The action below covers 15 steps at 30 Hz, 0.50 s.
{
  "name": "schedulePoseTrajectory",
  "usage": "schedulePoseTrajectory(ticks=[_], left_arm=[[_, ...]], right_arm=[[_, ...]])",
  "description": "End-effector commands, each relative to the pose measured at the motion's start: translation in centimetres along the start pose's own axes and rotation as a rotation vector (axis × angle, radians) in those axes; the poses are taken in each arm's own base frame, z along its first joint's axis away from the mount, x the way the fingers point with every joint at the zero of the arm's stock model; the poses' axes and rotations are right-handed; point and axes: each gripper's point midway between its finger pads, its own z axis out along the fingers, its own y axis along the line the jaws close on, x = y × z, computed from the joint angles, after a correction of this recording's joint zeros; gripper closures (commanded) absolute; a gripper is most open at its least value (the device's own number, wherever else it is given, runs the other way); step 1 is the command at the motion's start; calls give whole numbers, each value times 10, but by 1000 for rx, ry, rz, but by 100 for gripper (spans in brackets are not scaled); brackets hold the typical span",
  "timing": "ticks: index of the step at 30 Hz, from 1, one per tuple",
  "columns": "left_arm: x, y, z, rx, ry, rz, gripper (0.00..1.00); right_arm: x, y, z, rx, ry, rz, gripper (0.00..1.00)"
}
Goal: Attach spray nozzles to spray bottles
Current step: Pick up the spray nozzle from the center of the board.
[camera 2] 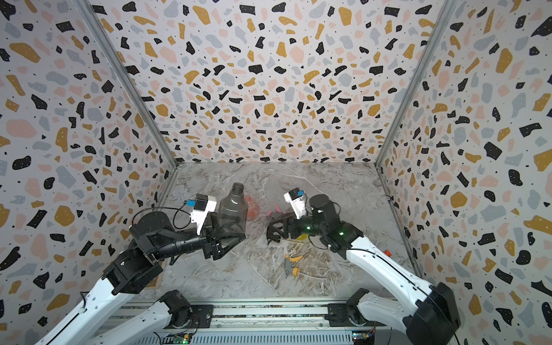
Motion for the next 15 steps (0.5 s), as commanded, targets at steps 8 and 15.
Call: schedulePoseTrajectory(ticks=[8, 15], left_arm=[[-17, 19, -27, -220, -52, 14, 100], [-14, 22, -31, -244, -53, 22, 100]], right_arm=[[40, -67, 60, 313, 246, -165, 32], [48, -110, 83, 380, 322, -140, 31]])
